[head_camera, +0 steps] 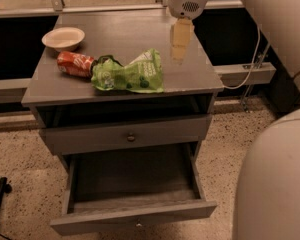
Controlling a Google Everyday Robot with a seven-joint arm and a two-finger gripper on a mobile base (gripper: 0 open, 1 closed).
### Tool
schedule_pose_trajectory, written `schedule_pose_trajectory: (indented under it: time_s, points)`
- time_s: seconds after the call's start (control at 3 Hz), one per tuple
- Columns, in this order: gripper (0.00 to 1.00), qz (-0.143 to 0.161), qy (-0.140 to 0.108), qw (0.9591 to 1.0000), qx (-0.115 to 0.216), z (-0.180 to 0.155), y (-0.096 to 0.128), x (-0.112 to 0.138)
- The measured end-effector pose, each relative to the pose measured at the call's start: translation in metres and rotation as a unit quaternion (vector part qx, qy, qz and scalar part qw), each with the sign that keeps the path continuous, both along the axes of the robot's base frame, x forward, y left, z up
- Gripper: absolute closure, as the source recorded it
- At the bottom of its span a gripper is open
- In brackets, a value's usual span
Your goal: Place green rice chip bag into middle drawer
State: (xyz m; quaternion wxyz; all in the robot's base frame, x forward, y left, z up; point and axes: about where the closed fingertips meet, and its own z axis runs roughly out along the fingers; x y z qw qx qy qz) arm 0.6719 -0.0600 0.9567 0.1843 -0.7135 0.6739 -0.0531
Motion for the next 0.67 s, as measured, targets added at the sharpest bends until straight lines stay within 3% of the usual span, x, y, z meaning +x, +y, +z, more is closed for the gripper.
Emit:
schedule_pose_trajectory:
  time_s: [0.33, 0.67]
  points:
    - [0.0, 0.041, 0.004, 0.9991, 0.014, -0.007, 0.033, 0.002]
    - [0.0, 0.068, 0.011, 0.9976, 0.003, -0.046, 0.086, 0.018]
